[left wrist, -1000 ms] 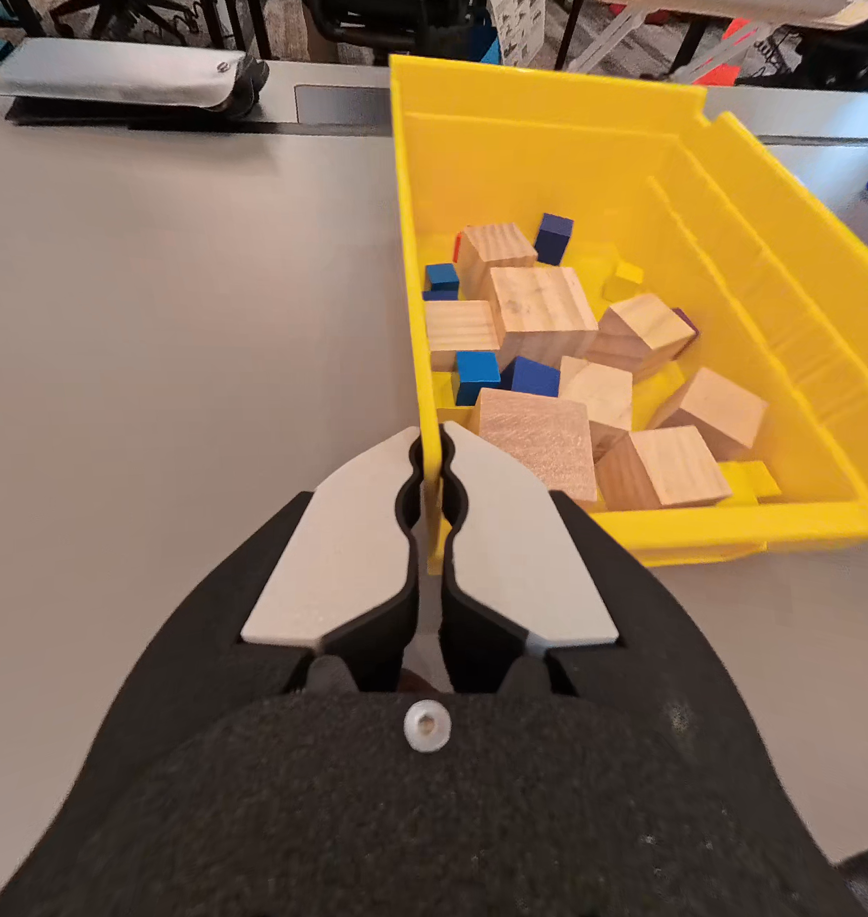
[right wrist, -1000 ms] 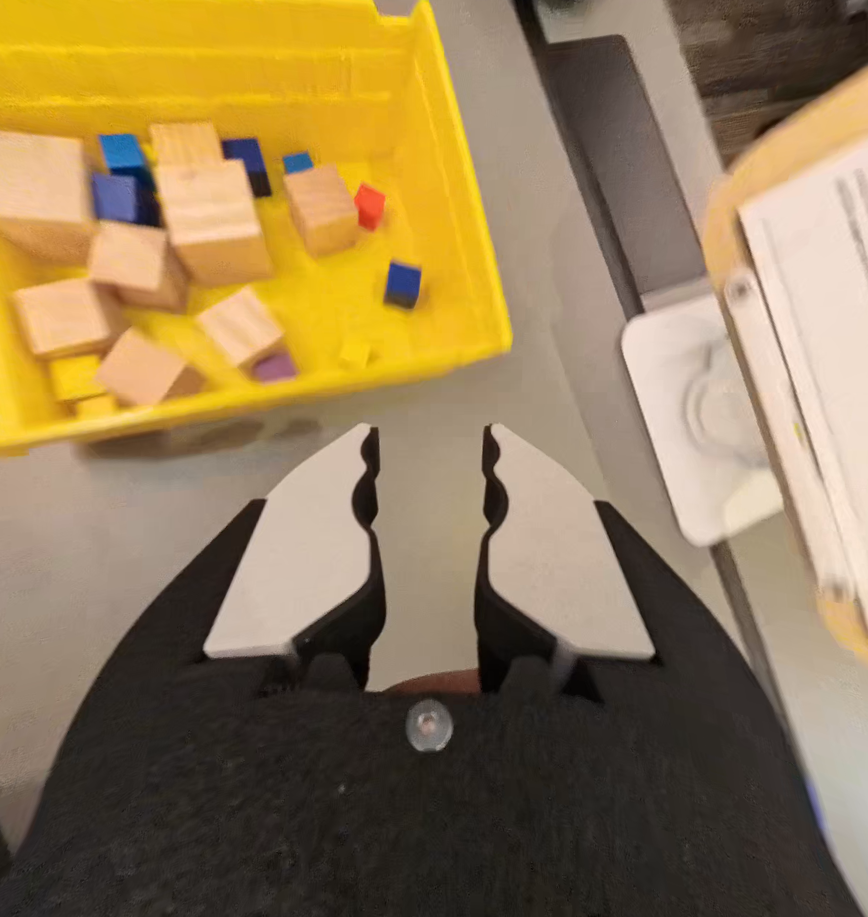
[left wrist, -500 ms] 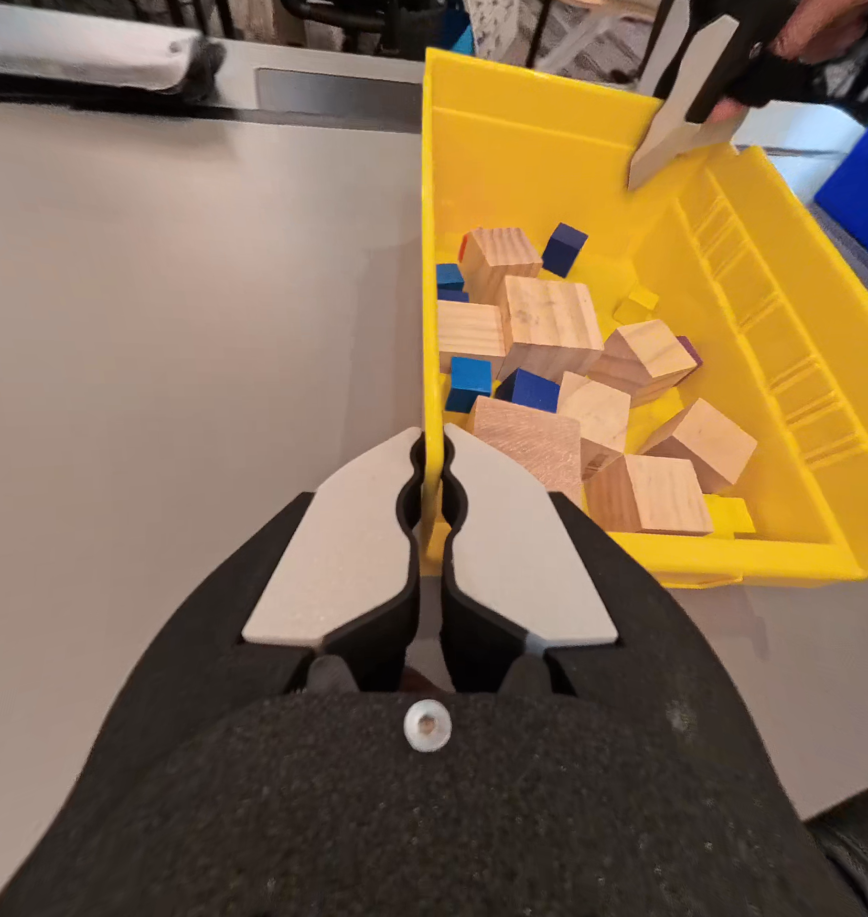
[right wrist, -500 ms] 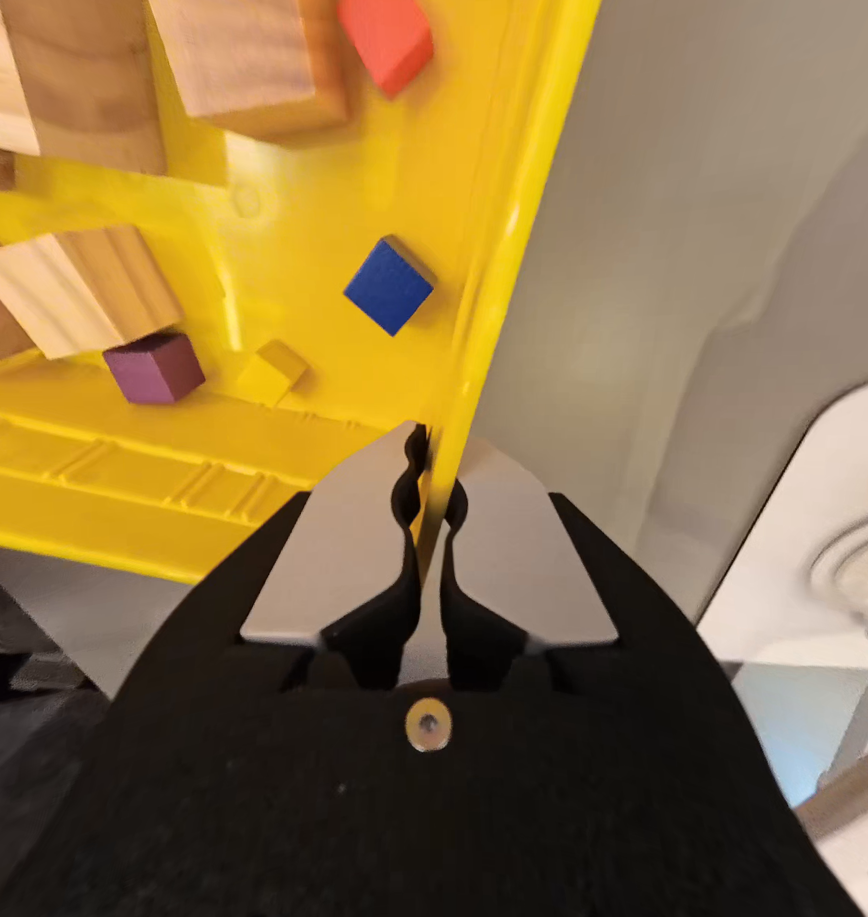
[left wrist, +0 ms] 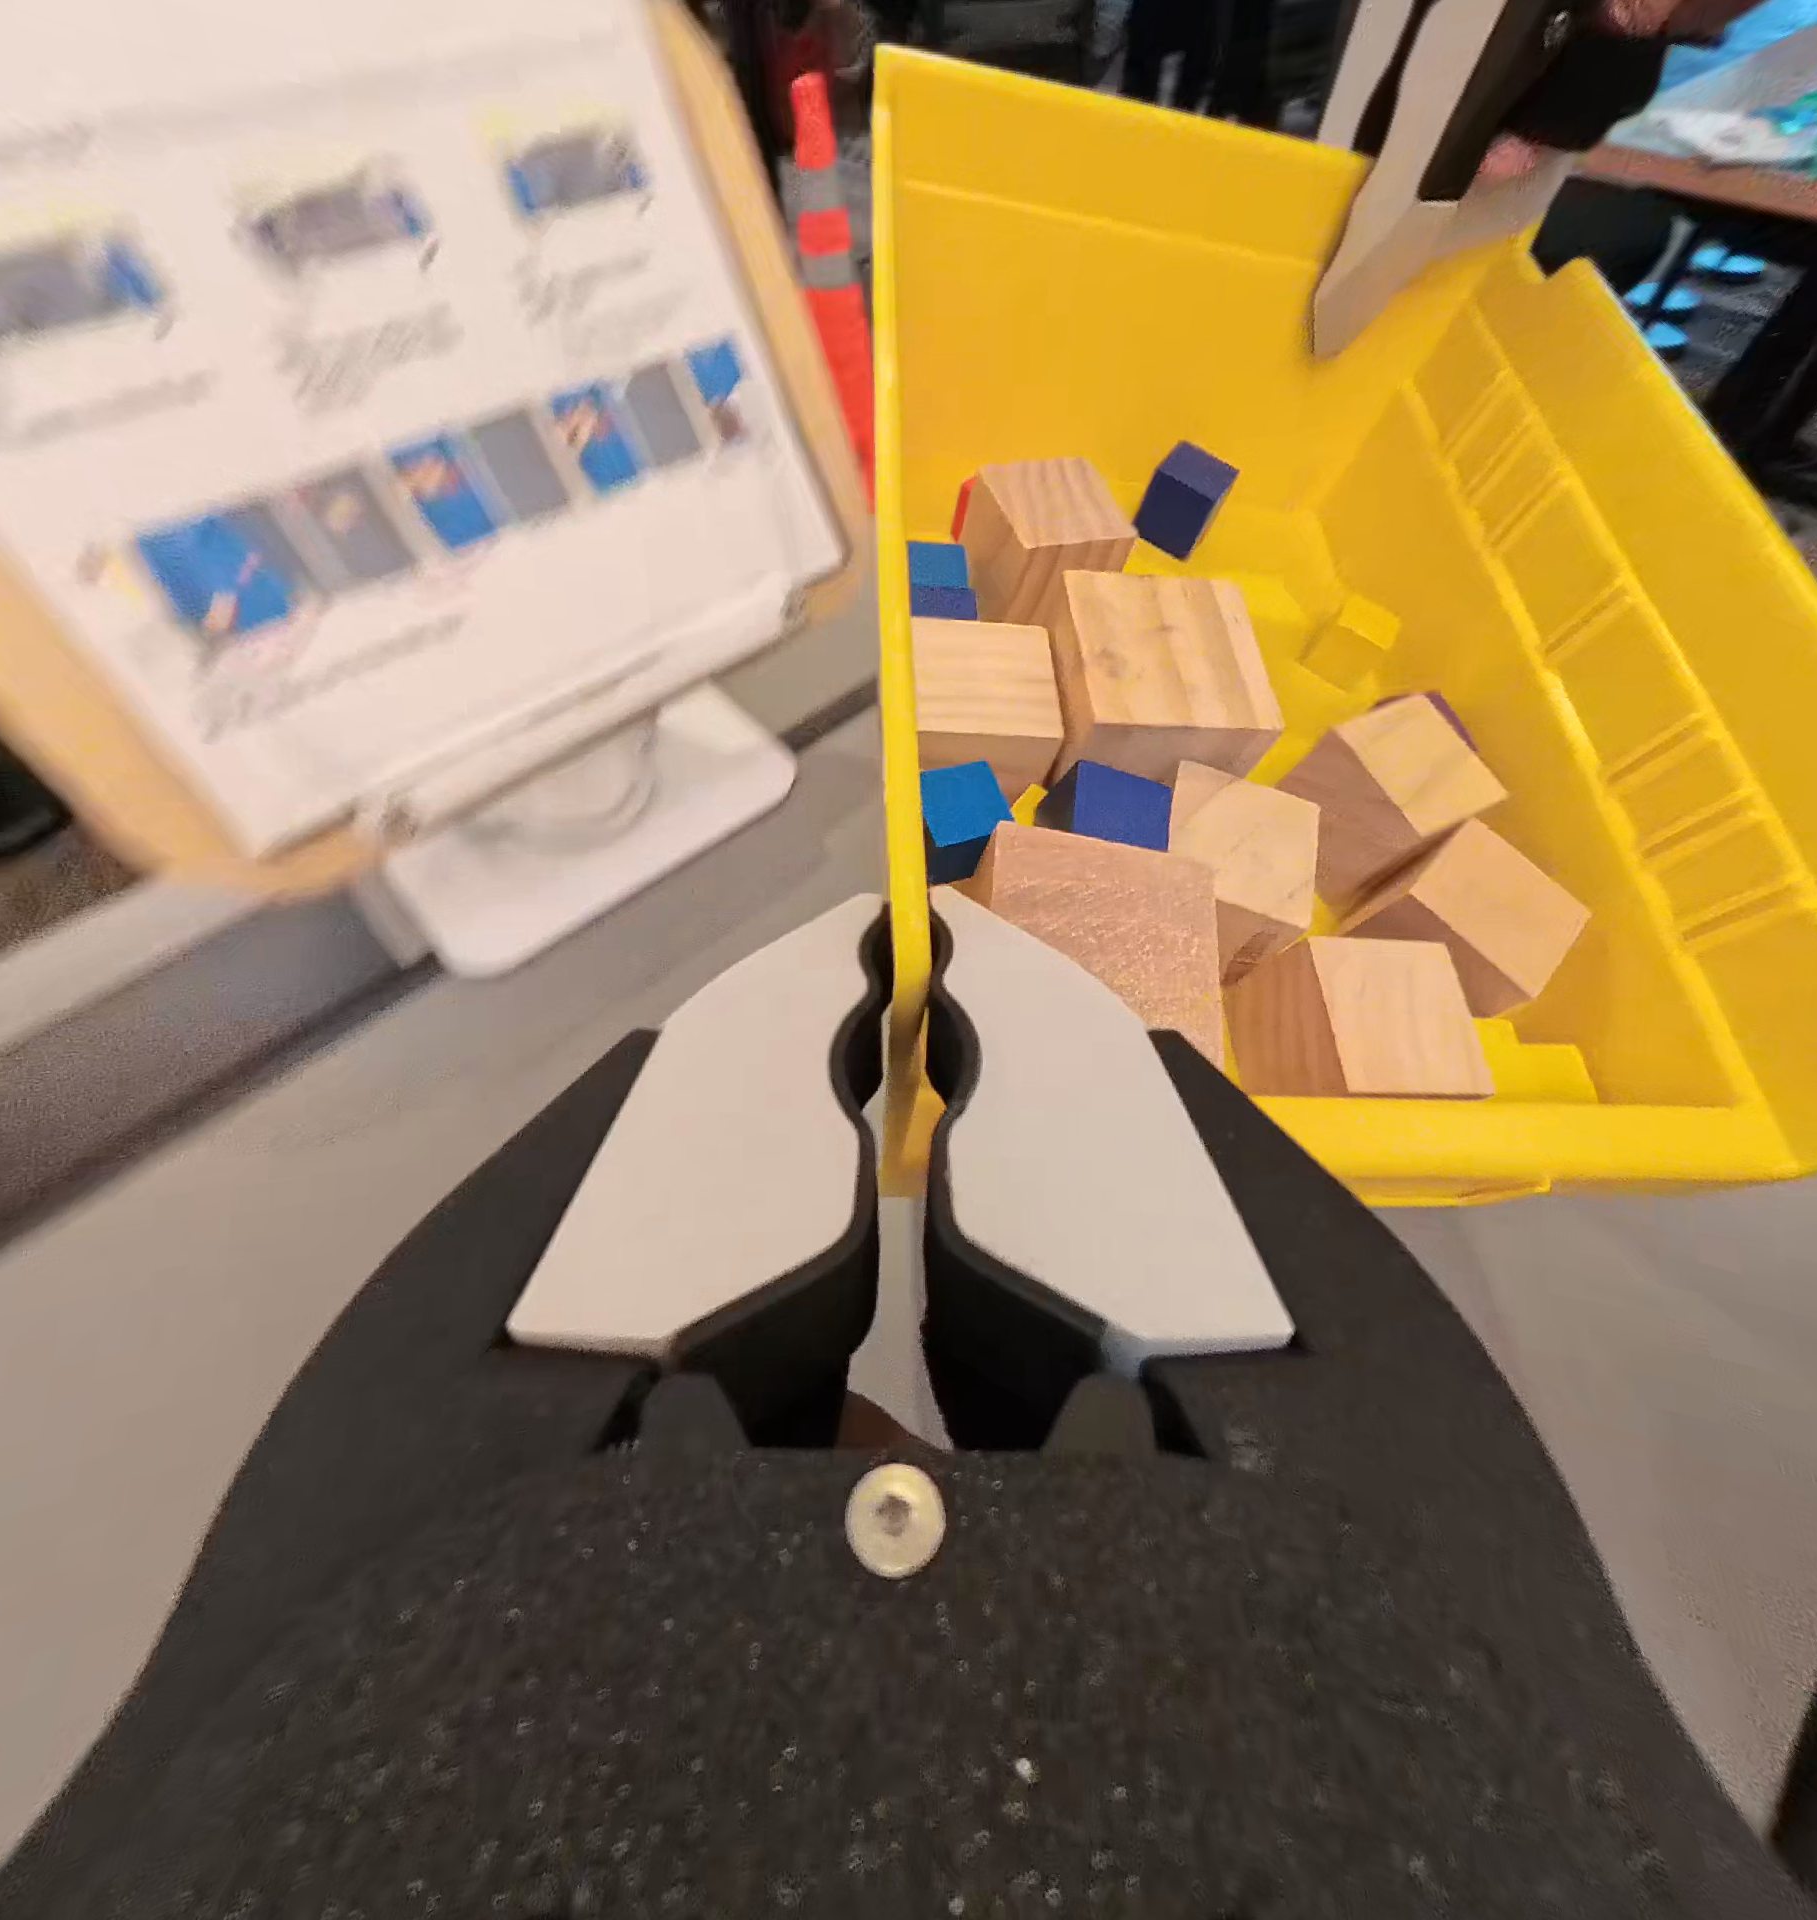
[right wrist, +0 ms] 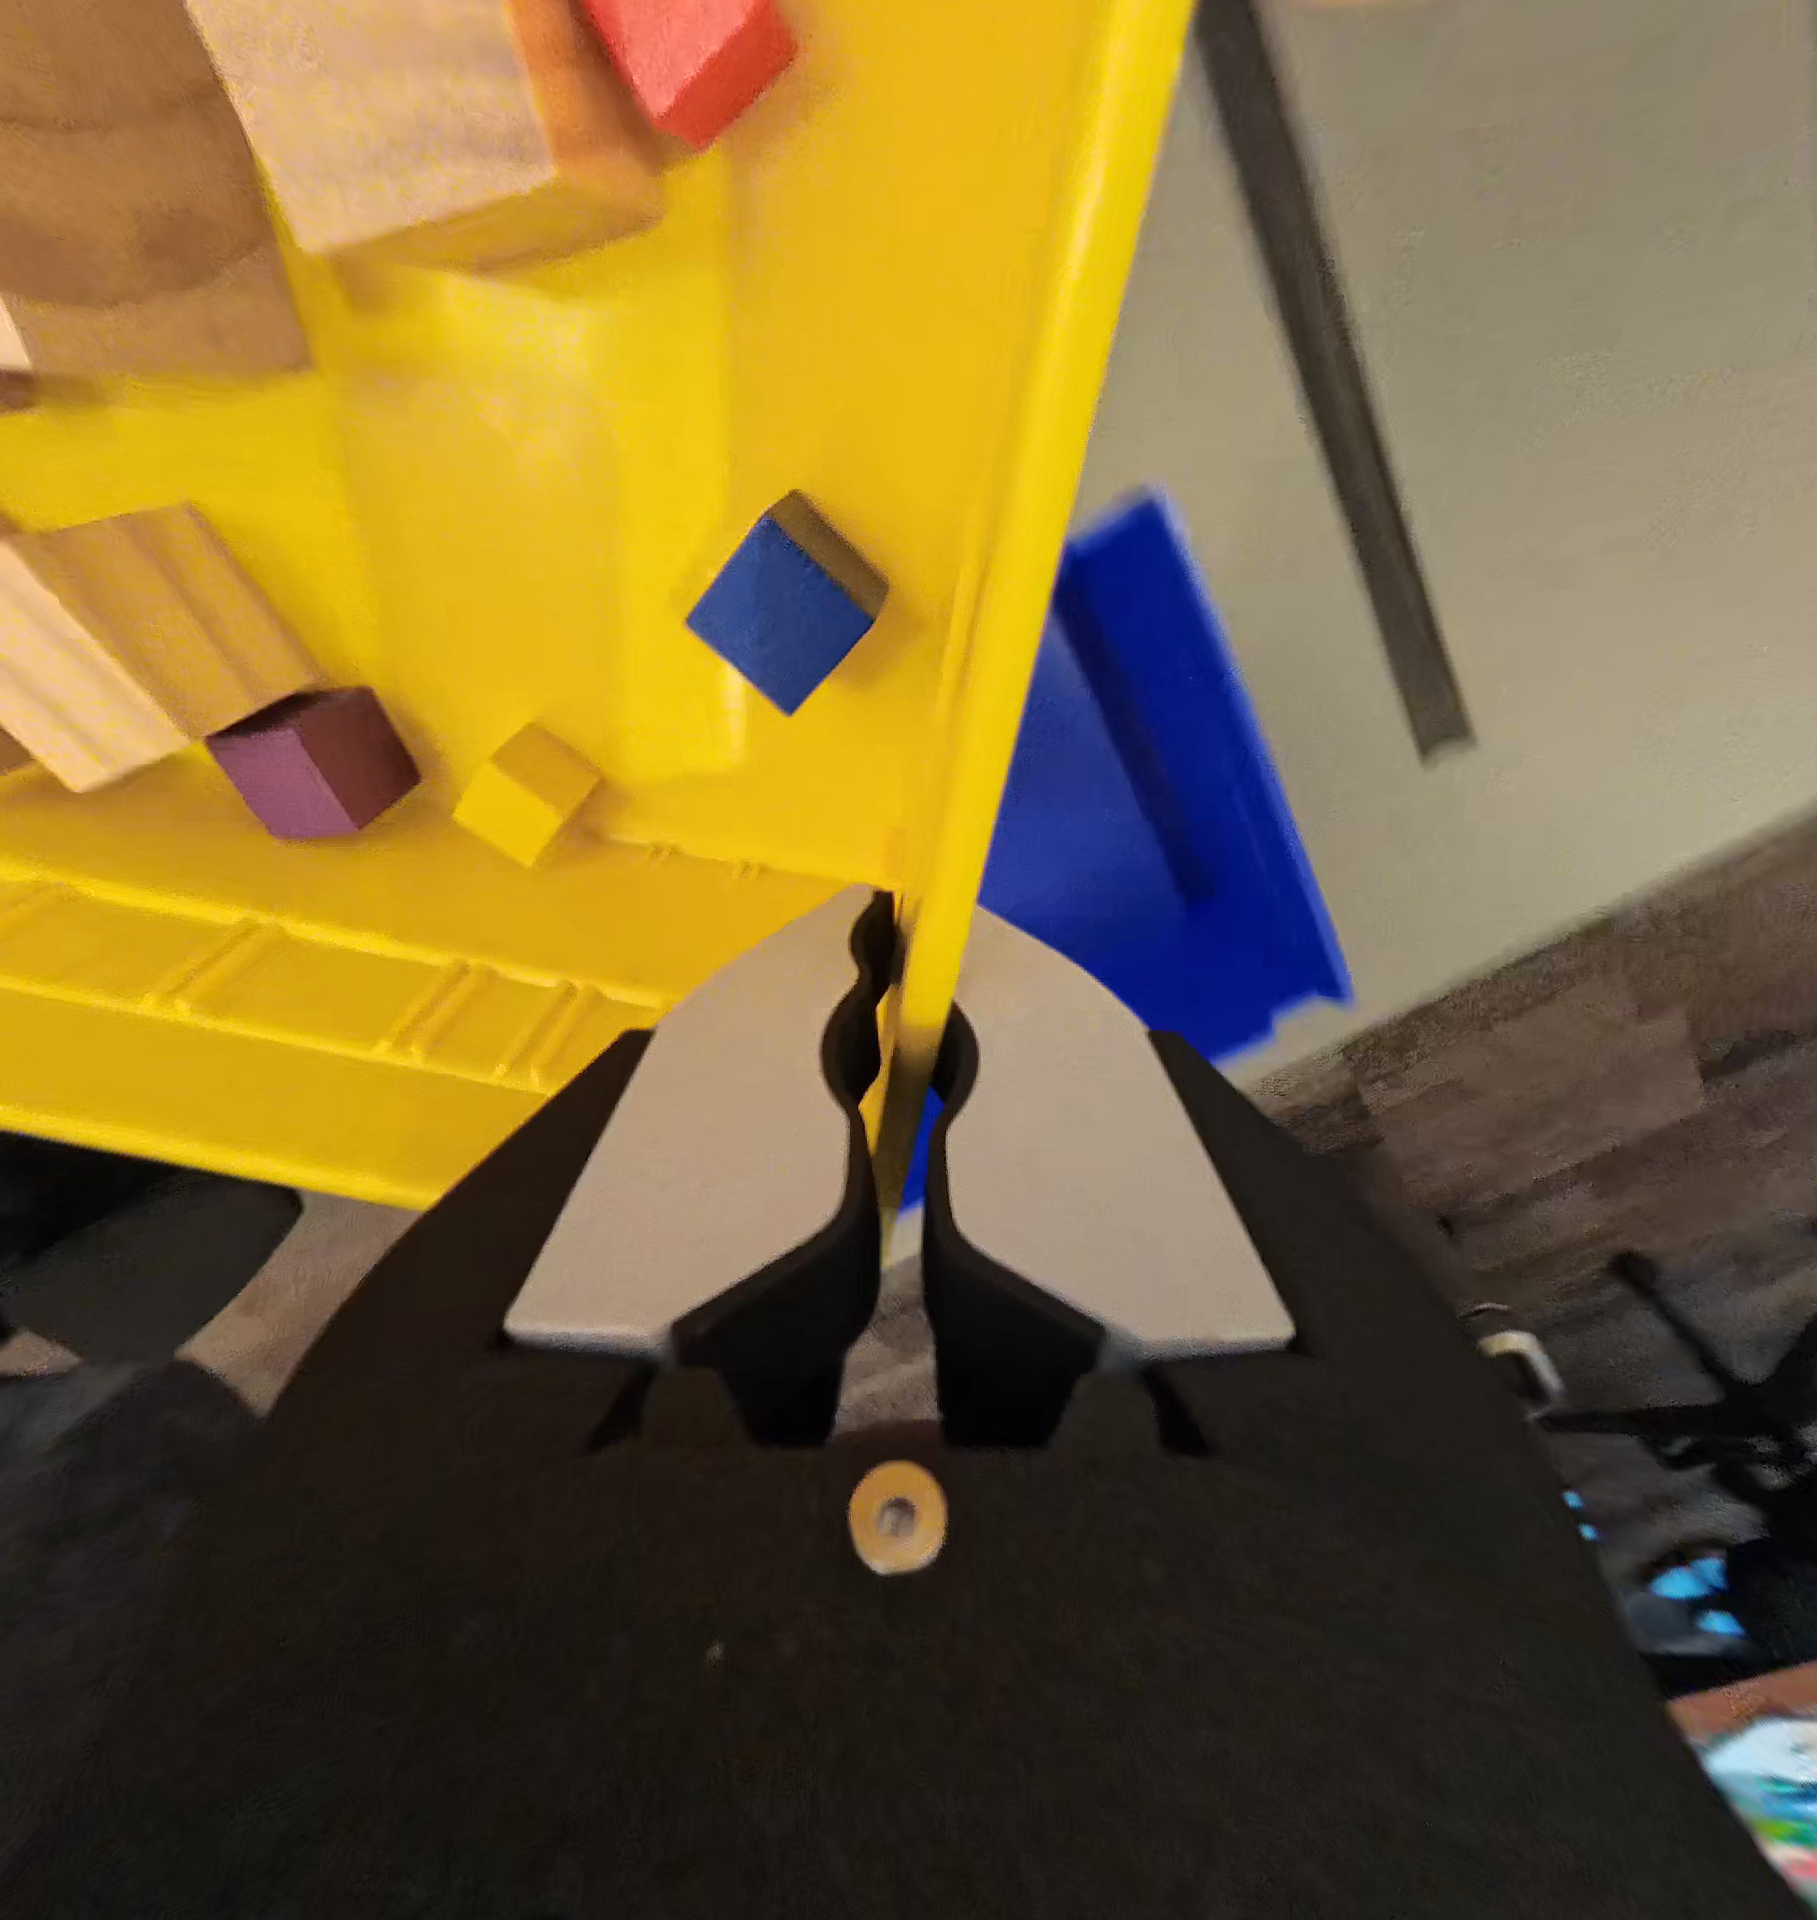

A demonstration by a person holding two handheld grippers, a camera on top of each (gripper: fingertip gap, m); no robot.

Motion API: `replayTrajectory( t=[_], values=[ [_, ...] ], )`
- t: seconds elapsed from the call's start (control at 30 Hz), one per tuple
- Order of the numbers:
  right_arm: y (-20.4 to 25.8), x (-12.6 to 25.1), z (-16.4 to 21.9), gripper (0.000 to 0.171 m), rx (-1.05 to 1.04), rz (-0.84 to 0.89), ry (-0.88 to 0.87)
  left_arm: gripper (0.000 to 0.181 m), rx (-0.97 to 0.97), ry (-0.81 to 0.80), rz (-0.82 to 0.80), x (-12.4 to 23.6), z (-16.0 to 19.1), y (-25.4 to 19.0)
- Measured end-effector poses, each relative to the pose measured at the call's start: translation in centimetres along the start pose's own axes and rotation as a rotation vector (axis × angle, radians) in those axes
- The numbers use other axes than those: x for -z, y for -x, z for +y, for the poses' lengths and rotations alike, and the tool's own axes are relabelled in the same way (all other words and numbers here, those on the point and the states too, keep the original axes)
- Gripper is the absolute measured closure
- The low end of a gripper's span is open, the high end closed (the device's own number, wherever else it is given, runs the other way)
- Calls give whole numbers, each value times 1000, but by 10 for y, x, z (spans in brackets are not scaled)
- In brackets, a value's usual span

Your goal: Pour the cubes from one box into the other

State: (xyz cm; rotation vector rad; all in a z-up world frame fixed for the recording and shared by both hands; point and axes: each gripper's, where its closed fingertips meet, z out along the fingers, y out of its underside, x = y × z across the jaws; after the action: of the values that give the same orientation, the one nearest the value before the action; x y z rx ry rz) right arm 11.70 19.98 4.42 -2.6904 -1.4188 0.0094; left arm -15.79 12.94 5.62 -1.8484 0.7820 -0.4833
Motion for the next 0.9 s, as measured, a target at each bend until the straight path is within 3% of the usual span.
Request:
replayTrajectory(
  t=[0.07,0.17,0.27,0.37,0.63,0.9],
  values=[
    [-40,15,41,169,-91,46,-66,179,-58,-4,27,-47,-37,-17],
    [-93,15,95,169,-207,116,-93,179,-127,26,60,-120,-67,-40],
    [-142,10,129,169,-290,201,-139,179,-195,49,83,-183,-75,-56],
    [-178,8,144,168,-331,292,-207,179,-248,37,50,-223,-73,-68],
    [-210,13,148,168,-295,519,-392,179,-308,-169,-84,-251,-71,-77],
    [-201,28,156,167,-234,786,-562,178,-467,-376,-226,-251,-57,-92]
  ],
)
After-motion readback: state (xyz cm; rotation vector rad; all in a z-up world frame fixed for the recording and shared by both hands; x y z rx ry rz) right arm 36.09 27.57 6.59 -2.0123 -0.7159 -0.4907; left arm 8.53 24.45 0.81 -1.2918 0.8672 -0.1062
